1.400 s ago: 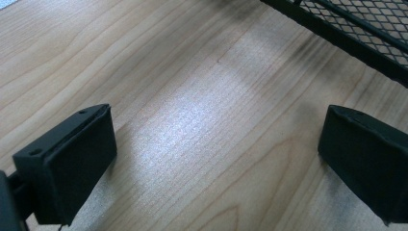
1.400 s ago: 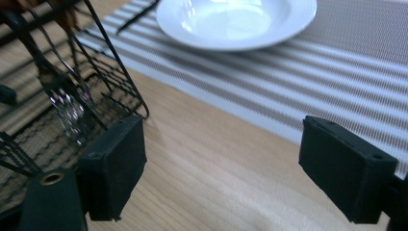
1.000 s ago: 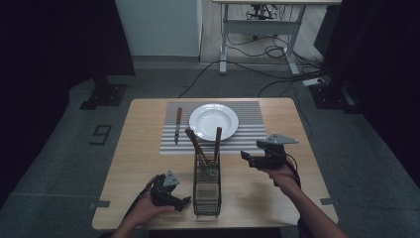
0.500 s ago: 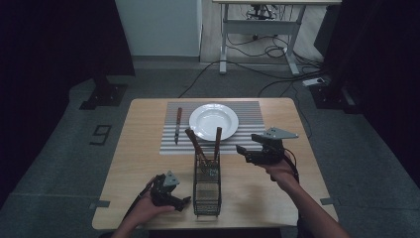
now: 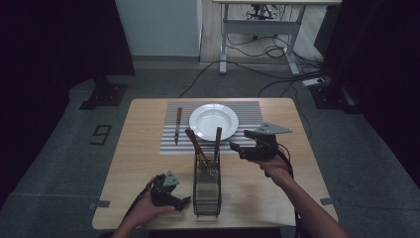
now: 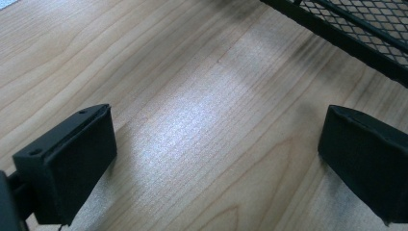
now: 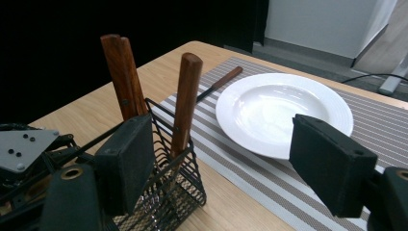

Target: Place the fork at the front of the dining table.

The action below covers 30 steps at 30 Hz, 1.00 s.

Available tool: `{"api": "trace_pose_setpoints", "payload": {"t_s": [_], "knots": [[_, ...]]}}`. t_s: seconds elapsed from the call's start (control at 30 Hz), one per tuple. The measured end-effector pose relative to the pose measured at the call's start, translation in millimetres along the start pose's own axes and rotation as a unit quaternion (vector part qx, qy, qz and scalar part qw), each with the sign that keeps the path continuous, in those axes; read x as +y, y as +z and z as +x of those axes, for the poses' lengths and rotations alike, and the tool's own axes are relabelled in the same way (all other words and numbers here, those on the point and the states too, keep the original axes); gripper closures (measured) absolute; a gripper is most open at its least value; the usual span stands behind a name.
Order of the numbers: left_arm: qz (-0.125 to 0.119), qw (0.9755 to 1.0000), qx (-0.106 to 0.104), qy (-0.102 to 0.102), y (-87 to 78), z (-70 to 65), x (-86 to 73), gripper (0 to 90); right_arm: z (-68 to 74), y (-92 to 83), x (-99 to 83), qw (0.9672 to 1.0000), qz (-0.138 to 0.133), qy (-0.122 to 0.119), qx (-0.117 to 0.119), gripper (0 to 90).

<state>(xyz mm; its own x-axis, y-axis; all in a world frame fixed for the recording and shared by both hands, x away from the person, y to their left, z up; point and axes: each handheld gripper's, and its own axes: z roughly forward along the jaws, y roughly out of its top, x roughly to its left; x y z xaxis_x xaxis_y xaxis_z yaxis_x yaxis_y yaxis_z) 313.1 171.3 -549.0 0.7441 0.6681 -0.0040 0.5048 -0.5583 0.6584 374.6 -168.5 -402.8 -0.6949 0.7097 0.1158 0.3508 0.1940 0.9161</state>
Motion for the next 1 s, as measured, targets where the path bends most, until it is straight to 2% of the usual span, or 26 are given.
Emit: {"api": "trace_pose_setpoints", "payload": {"t_s": [0.57,1.0], "knots": [[0.000,1.0000,0.000,0.000,0.0,-0.1,0.0,0.0,6.5,30.0,5.2,0.9992,0.024,-0.004,0.032,30.4],[0.000,1.0000,-0.001,0.000,0.0,0.0,0.0,0.0,4.9,47.8,6.3,0.9988,0.030,0.004,0.040,34.5]]}}
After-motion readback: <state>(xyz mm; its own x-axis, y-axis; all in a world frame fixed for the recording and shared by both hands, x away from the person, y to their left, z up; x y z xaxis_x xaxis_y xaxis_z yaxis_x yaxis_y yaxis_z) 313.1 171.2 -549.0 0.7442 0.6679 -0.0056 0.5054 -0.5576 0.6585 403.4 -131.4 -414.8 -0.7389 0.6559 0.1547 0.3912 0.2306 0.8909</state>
